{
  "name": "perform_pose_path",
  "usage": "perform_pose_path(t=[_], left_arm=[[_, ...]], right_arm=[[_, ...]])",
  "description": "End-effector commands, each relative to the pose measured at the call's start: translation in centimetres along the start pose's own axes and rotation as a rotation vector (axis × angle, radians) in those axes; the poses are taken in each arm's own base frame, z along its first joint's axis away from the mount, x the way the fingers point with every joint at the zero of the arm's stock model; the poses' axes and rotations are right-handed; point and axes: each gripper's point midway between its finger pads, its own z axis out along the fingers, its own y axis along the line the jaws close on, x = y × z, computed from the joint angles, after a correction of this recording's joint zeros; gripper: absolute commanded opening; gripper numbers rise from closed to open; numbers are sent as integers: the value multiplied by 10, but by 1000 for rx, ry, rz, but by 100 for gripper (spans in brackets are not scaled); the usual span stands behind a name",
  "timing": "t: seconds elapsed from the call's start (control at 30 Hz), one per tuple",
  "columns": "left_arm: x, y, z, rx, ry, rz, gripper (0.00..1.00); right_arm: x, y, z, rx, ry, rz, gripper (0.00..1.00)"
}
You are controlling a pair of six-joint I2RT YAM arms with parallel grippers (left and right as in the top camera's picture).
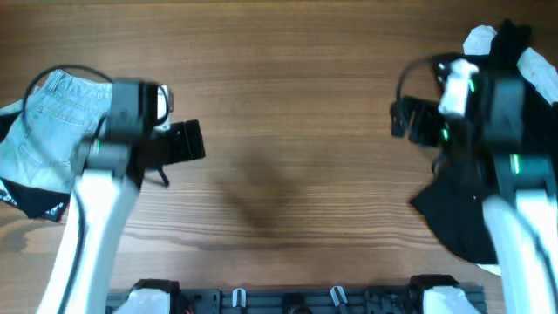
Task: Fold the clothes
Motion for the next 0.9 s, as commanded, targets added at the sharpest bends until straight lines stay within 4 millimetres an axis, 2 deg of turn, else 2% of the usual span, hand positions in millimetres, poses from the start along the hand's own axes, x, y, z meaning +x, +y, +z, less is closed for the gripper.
perform_pose_path(t=[0.0,0.13,0.27,0.37,0.53,0.87], left_arm=[[12,-10,-34,70,-228,38,100],[18,-9,-52,120,-396,45,100],[38,-3,-59,115,-376,45,100],[52,1,-57,101,-327,44,100],[63,5,-52,85,-273,42,100],[64,5,-51,84,-271,42,100]], right_arm=[[33,-7,-31,19,-145,-7,100],[71,-14,-38,2,-204,-5,100],[99,-20,-27,-3,-177,19,100],[116,-26,-15,12,-120,25,100],[125,-29,-7,26,-63,31,100],[137,-34,9,49,29,40,100]])
